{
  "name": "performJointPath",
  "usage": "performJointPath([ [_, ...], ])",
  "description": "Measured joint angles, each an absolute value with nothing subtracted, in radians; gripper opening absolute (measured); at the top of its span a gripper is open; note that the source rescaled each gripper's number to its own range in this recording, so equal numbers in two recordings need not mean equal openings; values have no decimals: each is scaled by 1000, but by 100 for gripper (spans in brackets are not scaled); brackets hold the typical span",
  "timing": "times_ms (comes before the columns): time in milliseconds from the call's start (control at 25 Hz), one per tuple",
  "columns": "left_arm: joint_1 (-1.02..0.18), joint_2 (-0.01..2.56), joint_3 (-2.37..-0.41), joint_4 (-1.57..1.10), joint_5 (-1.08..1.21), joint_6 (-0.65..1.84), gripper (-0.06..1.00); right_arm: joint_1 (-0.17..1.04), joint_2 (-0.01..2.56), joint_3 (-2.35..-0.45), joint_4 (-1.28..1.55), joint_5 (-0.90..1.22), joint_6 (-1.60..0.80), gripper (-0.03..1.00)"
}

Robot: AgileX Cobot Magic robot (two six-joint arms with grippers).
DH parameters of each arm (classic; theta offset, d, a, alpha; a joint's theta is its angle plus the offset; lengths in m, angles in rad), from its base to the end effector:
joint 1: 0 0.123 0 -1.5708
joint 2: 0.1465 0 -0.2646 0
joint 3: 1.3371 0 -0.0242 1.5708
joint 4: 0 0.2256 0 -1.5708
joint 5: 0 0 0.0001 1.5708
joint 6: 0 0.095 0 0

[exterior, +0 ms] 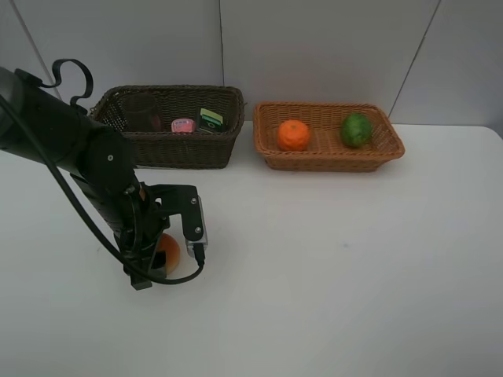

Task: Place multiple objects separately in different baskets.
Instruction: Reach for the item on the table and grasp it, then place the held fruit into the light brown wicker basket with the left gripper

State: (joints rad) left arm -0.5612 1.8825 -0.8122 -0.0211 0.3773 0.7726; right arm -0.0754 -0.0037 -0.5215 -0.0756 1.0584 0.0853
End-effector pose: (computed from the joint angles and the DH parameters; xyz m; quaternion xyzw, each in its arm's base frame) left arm 0.2384 -0.1507 0.0931 0.6078 0.7871 0.0062 0.1049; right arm -0.0061 -0.0058 0.2693 0.0697 0.8425 -0.0351 0.5330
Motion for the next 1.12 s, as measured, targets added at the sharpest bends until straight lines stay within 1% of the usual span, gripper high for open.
performJointPath([
  [760,-561,1882,-818,-21,376,767,78,-75,-4,-522,-76,1058,85,66],
  [920,-561,1873,-884,-21,444,678,78,-75,-4,-522,-76,1058,85,66],
  [1120,-562,1868,-1040,-21,588,464,78,-75,-4,-522,-76,1058,85,66],
])
